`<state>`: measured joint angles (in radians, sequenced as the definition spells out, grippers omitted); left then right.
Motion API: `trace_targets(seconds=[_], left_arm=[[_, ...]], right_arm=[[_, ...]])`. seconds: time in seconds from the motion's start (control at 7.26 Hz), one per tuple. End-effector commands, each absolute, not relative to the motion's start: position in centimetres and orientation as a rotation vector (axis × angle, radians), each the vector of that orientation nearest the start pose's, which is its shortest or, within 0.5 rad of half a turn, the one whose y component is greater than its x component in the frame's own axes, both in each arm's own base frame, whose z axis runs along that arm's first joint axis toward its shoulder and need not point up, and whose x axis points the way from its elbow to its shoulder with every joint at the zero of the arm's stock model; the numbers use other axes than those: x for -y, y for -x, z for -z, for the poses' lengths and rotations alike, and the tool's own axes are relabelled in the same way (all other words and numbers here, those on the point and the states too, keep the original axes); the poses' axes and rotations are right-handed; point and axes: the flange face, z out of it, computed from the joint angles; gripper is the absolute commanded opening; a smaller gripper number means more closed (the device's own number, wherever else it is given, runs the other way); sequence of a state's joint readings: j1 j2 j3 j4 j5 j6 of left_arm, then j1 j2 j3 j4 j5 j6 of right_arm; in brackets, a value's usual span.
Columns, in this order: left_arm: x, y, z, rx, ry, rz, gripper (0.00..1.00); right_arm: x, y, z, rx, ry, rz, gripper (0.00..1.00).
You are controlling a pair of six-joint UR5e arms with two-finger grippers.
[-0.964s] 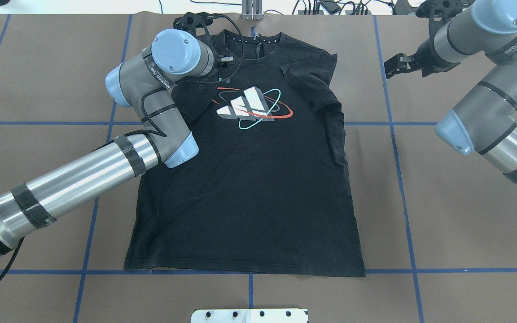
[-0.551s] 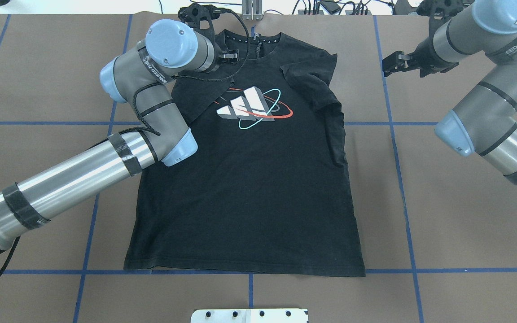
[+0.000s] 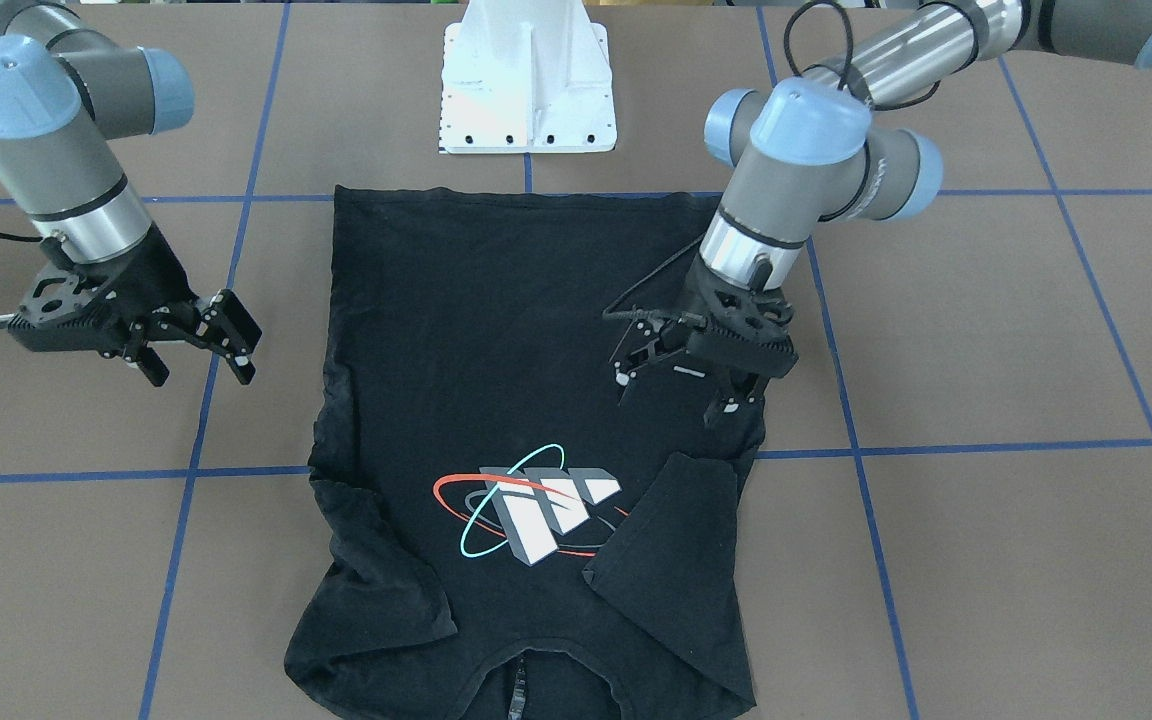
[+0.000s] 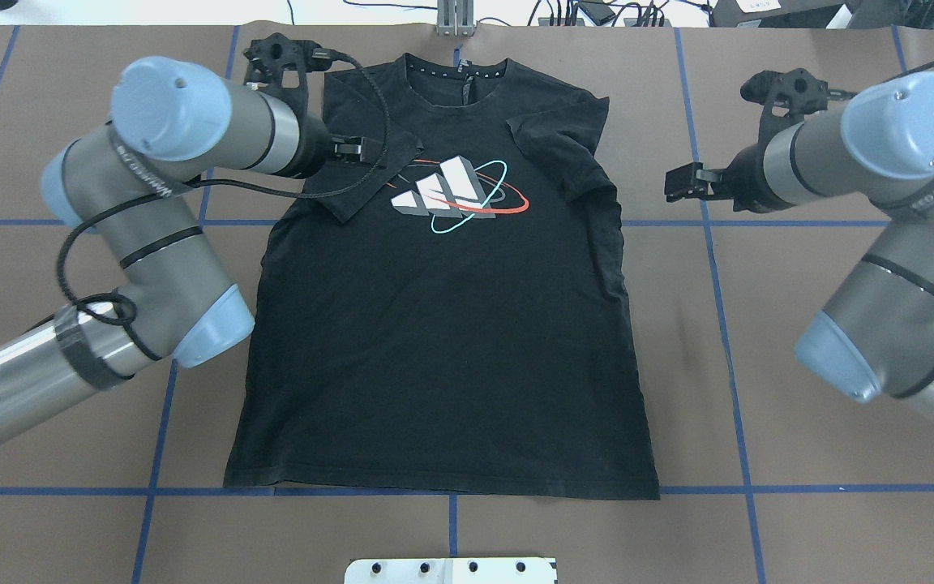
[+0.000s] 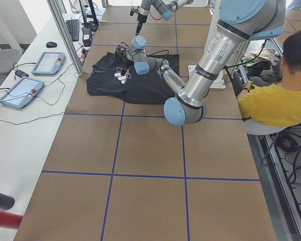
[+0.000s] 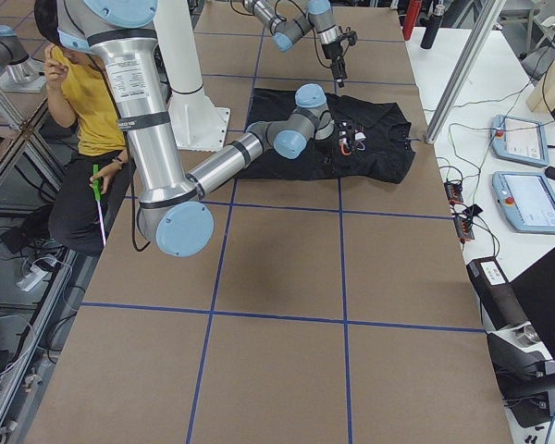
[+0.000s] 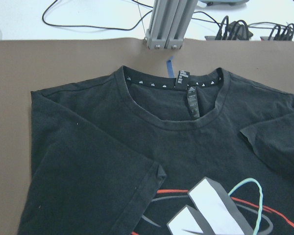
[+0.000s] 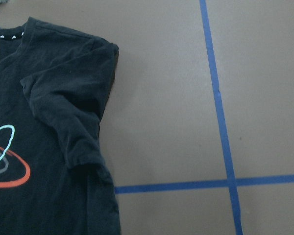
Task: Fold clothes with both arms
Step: 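Move both grippers down to the shirt's hem corners nearest the robot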
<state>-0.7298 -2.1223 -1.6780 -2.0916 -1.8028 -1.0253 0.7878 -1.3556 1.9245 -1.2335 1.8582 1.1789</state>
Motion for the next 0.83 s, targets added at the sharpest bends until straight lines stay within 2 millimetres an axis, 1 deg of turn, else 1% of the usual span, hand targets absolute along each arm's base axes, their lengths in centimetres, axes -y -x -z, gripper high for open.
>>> trace_targets(seconds=[0.0, 0.14, 0.28, 0.41, 0.55, 0.69], left_arm=[[46.2, -36.6, -26.3, -1.085, -0.513, 0.002, 1.0], [42.3, -37.1, -28.5, -1.083, -0.457, -0.009, 1.0], [39.6, -38.0, -29.4, -1.097, -0.405, 0.011, 1.0], [36.1, -40.0, -31.3, -1.068, -0.382, 0.045, 1.0], [33.2, -40.5, -32.3, -1.067, -0.339, 0.058, 1.0], [30.2, -41.3, -33.5, -1.063, -0.288, 0.063, 1.0]], right_arm=[[37.1, 33.5, -34.7, 0.904, -0.26, -0.241, 1.0], [32.4, 34.2, -34.6, 0.905, -0.244, -0.236, 1.0], [29.4, 35.1, -35.0, 0.894, -0.236, -0.222, 1.0], [27.0, 35.7, -35.6, 0.88, -0.234, -0.231, 1.0], [25.2, 36.9, -35.9, 0.872, -0.248, -0.248, 1.0], [24.0, 37.6, -36.1, 0.867, -0.254, -0.24, 1.0]])
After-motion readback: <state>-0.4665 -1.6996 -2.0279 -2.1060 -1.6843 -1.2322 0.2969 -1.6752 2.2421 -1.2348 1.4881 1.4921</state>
